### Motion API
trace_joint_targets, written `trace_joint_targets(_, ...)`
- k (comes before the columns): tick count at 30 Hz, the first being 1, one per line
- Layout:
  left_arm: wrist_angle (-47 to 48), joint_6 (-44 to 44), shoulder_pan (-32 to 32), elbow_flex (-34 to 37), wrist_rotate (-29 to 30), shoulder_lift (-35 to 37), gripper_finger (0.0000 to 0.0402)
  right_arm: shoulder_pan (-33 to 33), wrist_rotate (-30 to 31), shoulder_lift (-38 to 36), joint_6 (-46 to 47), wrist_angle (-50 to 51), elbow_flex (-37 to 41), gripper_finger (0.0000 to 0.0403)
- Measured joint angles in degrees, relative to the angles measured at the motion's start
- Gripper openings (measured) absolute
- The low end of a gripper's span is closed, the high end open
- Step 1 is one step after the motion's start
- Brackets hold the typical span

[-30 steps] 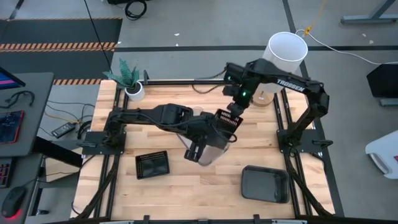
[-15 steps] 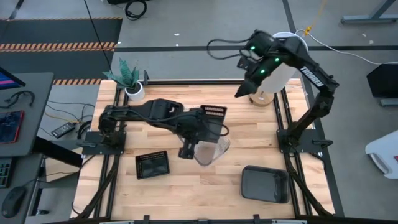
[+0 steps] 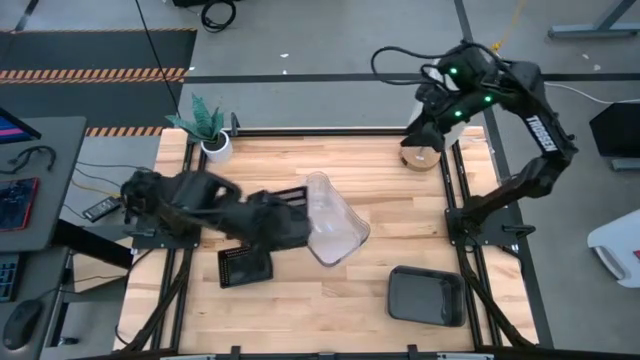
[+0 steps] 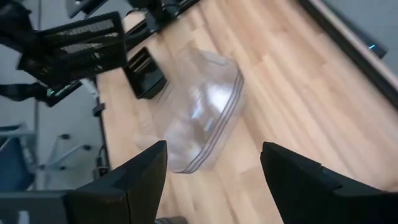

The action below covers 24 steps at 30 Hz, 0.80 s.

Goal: Stack baskets by color
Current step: Stack the right black bin on top of the left black bin

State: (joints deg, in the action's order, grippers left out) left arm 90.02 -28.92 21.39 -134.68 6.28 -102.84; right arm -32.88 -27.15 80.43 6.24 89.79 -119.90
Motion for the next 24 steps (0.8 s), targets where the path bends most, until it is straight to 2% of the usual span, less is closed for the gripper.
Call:
trace_joint_targets(5, 0.0, -13.8, 4.9, 0.1, 3.8, 0.5, 0.0004, -1.4, 2.3, -1.7, -1.7, -0.2, 0.0, 0.0263)
trace_joint_targets(10, -0.2, -33.9, 9.1, 3.2, 8.7, 0.6, 0.0005, -4.7, 2.6, -2.3, -5.7, -0.4, 0.1, 0.0263)
trace_joint_targets(14, -0.1, -51.7, 10.9, 10.5, 9.0, 0.6, 0.0005, -7.1, 3.5, -3.5, -6.3, -3.0, 2.4, 0.0263)
trace_joint_targets(17, 0.0, -61.3, 11.3, 17.8, 7.4, 0.5, 0.0005, -8.2, 3.1, -4.9, -6.7, -5.4, 5.8, 0.0263)
trace_joint_targets(24, -1.6, -80.5, 11.2, 30.8, 5.0, 1.3, 0.0006, -8.6, -3.2, -7.0, -10.7, -11.9, 15.1, 0.0263)
